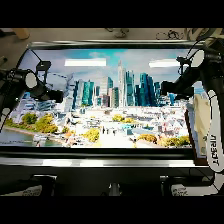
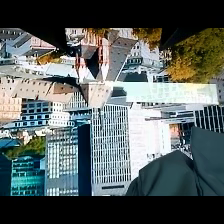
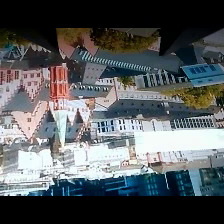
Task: Fold the shirts.
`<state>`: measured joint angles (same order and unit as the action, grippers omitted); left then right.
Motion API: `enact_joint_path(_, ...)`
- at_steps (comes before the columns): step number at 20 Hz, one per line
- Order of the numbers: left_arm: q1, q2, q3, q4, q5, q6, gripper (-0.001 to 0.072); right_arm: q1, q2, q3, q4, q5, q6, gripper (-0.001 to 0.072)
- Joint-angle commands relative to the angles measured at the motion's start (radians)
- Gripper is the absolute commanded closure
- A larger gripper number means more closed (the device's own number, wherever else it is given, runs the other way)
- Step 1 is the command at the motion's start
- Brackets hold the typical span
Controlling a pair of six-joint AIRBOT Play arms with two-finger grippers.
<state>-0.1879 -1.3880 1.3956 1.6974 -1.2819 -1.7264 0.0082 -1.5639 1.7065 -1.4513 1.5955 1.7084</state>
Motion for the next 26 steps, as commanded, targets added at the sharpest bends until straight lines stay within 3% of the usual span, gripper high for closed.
enact_joint_path(1,0.0,-0.001,0.0,0.0,0.0,0.0,-0.0009,0.001,-0.001,0.001,0.0,0.0,0.0,0.0038)
enact_joint_path(16,0.0,-0.001,0.0,0.0,0.0,0.0,-0.0009,0.001,-0.001,0.001,0.0,0.0,0.0,0.0038)
enact_joint_path(18,0.0,-0.001,0.0,-0.006,0.009,-0.032,-0.0009,0.001,-0.001,0.001,0.0,-0.002,0.001,0.0038)
enact_joint_path(20,0.0,-0.001,0.0,-0.011,0.084,-0.08,-0.0011,0.001,-0.001,0.001,0.0,-0.034,0.0,0.0038)
enact_joint_path(23,0.0,-0.001,0.0,-0.014,0.278,-0.082,-0.001,0.001,-0.001,0.001,-0.001,-0.139,-0.013,0.0037)
enact_joint_path(26,0.006,-0.019,0.0,-0.013,0.479,-0.081,-0.0009,0.001,-0.001,0.001,0.0,-0.153,-0.023,0.0038)
